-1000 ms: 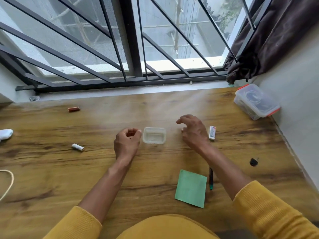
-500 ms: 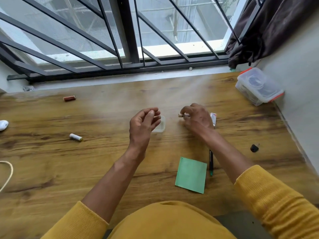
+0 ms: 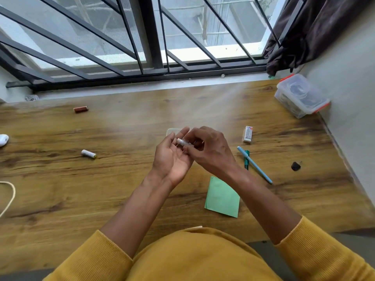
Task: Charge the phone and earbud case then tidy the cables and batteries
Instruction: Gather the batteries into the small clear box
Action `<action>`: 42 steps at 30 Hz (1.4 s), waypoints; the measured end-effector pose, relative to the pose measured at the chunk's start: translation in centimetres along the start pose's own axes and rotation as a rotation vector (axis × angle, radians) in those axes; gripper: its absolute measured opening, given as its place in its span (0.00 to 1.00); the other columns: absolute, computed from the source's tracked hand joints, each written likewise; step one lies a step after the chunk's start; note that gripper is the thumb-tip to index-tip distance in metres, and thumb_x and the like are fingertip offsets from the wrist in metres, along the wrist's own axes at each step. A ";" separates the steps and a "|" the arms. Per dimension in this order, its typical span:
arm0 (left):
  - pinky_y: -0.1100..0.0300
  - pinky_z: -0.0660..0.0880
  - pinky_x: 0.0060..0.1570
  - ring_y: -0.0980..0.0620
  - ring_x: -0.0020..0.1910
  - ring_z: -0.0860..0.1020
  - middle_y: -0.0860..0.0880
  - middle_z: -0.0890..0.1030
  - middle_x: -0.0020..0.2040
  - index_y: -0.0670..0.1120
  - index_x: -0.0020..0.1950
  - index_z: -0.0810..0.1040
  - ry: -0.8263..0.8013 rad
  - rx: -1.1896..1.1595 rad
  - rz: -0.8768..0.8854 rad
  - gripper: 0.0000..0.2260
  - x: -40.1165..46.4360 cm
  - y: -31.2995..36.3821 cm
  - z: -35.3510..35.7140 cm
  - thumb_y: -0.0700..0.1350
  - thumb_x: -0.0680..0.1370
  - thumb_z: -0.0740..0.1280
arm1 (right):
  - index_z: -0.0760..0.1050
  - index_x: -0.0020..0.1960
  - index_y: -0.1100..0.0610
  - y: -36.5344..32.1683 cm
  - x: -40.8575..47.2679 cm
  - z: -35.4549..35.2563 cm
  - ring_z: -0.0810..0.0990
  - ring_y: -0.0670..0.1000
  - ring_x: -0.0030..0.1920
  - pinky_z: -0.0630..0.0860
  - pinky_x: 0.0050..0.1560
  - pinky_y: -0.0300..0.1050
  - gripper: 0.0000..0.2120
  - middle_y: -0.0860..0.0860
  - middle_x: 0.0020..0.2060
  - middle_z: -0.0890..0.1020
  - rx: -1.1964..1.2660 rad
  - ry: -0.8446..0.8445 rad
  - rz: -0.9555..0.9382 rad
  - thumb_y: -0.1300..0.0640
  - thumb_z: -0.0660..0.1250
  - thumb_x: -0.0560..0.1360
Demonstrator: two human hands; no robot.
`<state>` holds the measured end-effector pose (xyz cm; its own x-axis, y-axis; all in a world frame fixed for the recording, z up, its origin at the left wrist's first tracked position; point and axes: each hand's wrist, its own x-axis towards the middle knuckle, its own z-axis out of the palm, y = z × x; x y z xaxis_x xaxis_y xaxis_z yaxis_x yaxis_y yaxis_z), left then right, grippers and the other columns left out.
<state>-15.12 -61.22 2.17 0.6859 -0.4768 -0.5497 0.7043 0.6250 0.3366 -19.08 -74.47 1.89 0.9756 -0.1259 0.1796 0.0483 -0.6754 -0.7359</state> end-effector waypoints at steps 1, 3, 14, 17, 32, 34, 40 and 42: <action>0.51 0.85 0.44 0.37 0.52 0.87 0.35 0.84 0.56 0.38 0.73 0.73 0.009 -0.002 -0.001 0.19 -0.1 -0.1 -0.3 0.48 0.88 0.57 | 0.84 0.50 0.53 0.0 -0.4 0.0 0.80 0.44 0.40 0.78 0.42 0.39 0.07 0.47 0.41 0.82 0.001 0.009 -0.002 0.56 0.77 0.73; 0.44 0.84 0.55 0.35 0.61 0.84 0.35 0.83 0.63 0.39 0.70 0.75 0.016 -0.001 0.002 0.17 -0.4 -0.2 -0.8 0.47 0.87 0.59 | 0.83 0.49 0.51 -0.2 -1.3 -0.3 0.80 0.43 0.39 0.76 0.41 0.35 0.06 0.46 0.40 0.82 0.002 0.038 -0.015 0.58 0.76 0.74; 0.39 0.73 0.73 0.34 0.68 0.80 0.36 0.83 0.64 0.38 0.67 0.76 0.016 -0.002 0.020 0.14 -1.9 -0.3 -2.2 0.44 0.85 0.61 | 0.84 0.53 0.48 -0.8 -6.6 -2.3 0.81 0.43 0.44 0.81 0.46 0.42 0.05 0.43 0.42 0.83 -0.025 -0.444 0.173 0.54 0.76 0.77; 0.40 0.73 0.73 0.35 0.65 0.82 0.36 0.83 0.63 0.38 0.65 0.77 0.009 0.019 0.025 0.13 -2.5 -0.2 -2.6 0.43 0.85 0.62 | 0.84 0.53 0.47 -1.0 -7.5 -1.8 0.81 0.43 0.44 0.81 0.47 0.45 0.06 0.43 0.42 0.82 -0.059 -0.566 0.189 0.52 0.77 0.77; 0.40 0.74 0.72 0.37 0.63 0.82 0.38 0.83 0.62 0.39 0.69 0.75 0.034 0.040 -0.029 0.16 -5.4 -0.5 -7.7 0.47 0.86 0.62 | 0.76 0.51 0.43 -2.9 -11.4 2.8 0.74 0.46 0.48 0.72 0.42 0.43 0.10 0.40 0.45 0.76 -0.386 -0.835 0.095 0.45 0.76 0.76; 0.40 0.73 0.73 0.37 0.65 0.82 0.38 0.83 0.63 0.39 0.70 0.74 0.040 0.036 -0.039 0.16 -5.5 -0.6 -8.4 0.47 0.85 0.62 | 0.76 0.52 0.43 -2.8 -11.8 3.2 0.75 0.47 0.50 0.74 0.45 0.45 0.09 0.42 0.48 0.77 -0.414 -0.839 0.079 0.47 0.76 0.76; 0.40 0.72 0.73 0.37 0.66 0.81 0.38 0.82 0.64 0.39 0.70 0.75 0.043 0.037 -0.056 0.17 -5.9 -0.7 -9.6 0.48 0.85 0.62 | 0.79 0.53 0.44 -2.6 -12.0 3.9 0.78 0.50 0.53 0.79 0.50 0.49 0.07 0.46 0.51 0.81 -0.465 -0.820 0.036 0.48 0.74 0.76; 0.40 0.73 0.73 0.37 0.66 0.81 0.38 0.82 0.64 0.39 0.69 0.75 0.043 0.036 -0.060 0.17 -6.1 -0.8 -9.9 0.48 0.85 0.62 | 0.79 0.53 0.45 -2.4 -11.9 4.1 0.77 0.49 0.52 0.77 0.48 0.47 0.06 0.45 0.50 0.80 -0.464 -0.795 0.031 0.48 0.73 0.77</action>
<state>-21.67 -52.69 -2.36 0.6344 -0.4850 -0.6019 0.7504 0.5734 0.3289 -29.90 -68.39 -1.09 0.8431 0.2716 -0.4642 0.0963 -0.9254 -0.3665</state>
